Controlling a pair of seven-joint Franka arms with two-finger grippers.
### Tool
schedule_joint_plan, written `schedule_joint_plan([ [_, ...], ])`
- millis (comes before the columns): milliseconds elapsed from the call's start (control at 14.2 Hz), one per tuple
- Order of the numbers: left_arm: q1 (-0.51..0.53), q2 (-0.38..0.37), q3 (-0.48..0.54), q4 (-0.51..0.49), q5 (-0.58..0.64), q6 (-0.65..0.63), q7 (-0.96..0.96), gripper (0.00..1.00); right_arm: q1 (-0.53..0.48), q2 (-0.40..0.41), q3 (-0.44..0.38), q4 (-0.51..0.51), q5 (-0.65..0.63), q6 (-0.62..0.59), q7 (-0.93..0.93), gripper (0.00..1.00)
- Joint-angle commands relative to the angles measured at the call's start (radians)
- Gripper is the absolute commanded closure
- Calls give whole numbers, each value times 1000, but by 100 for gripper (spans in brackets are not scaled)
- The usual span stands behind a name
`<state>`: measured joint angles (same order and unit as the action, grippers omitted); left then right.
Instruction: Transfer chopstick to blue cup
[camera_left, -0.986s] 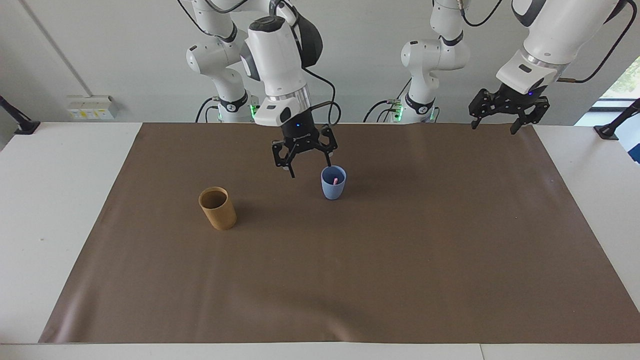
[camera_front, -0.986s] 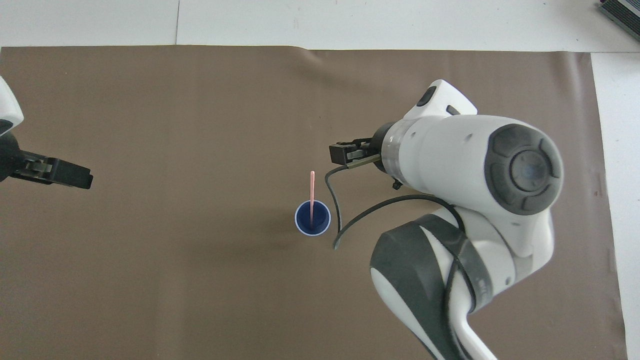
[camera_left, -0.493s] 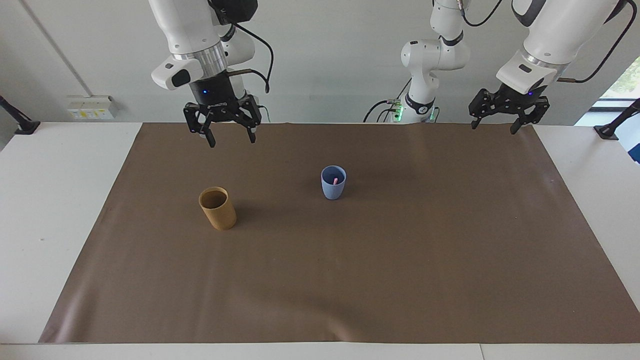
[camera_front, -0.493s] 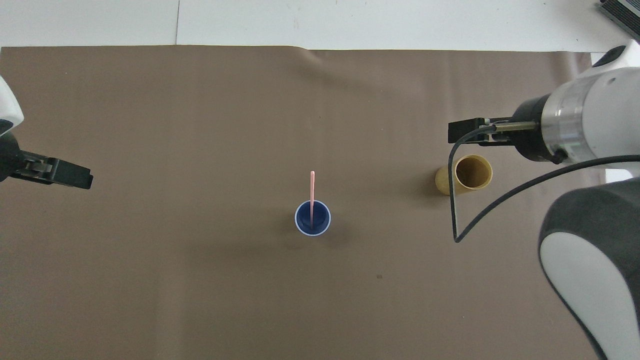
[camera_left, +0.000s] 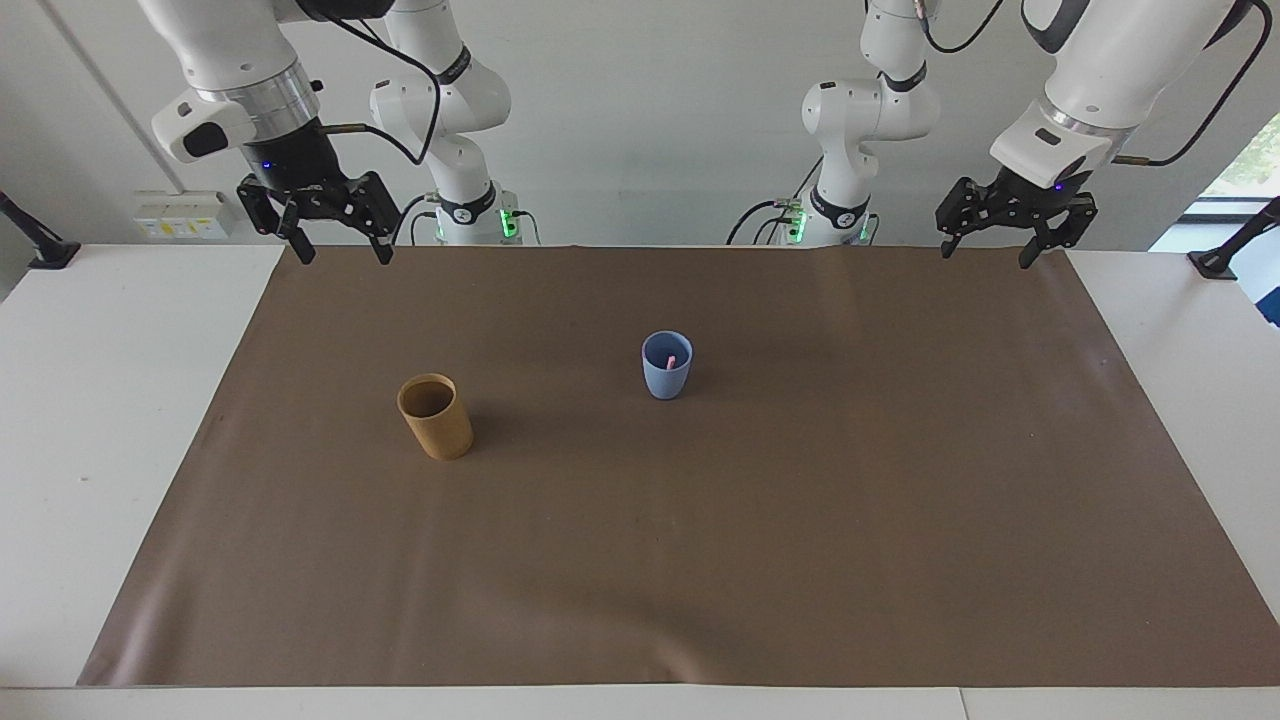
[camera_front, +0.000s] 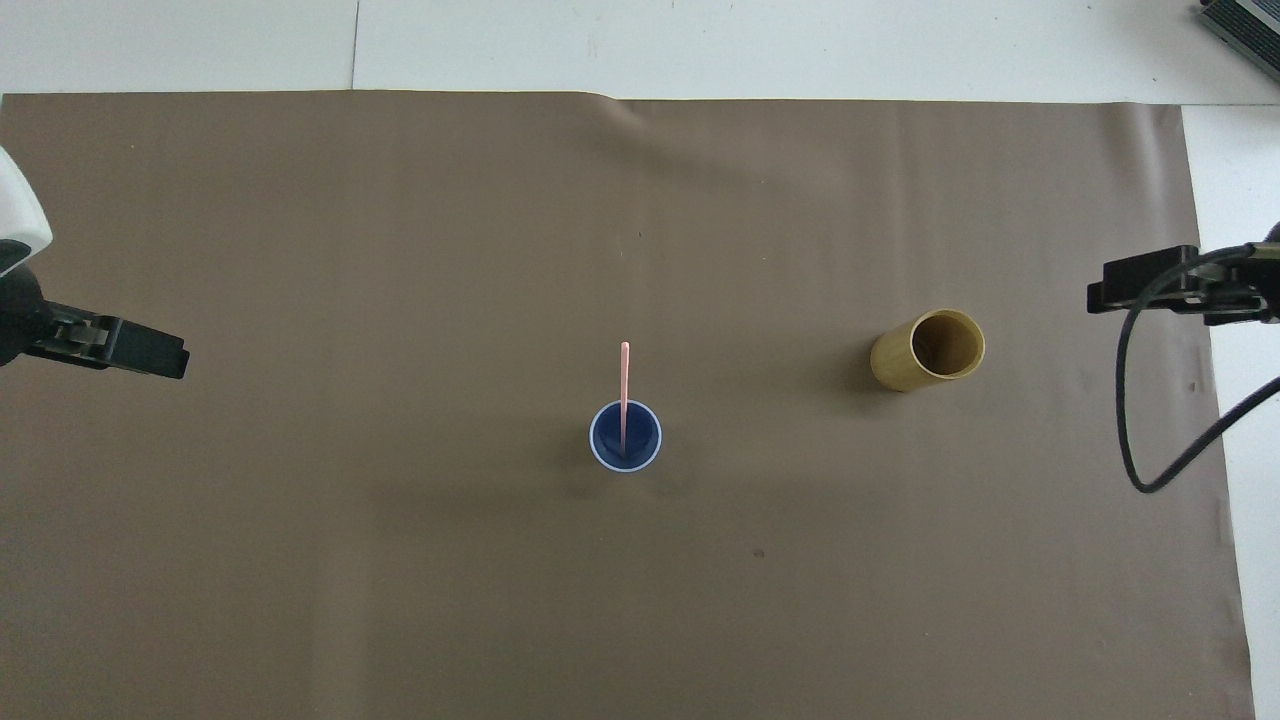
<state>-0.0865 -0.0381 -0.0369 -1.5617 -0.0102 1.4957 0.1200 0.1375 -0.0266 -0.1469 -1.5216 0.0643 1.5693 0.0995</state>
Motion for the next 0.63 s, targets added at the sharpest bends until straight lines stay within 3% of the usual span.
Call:
schedule_joint_plan([
  [0, 1, -22, -3, -23, 10, -6, -6, 0, -36, -81, 10, -116, -50, 0, -46, 0],
  [563, 4, -23, -3, -26, 10, -5, -8, 0, -35, -69, 13, -120, -107, 34, -139, 0],
])
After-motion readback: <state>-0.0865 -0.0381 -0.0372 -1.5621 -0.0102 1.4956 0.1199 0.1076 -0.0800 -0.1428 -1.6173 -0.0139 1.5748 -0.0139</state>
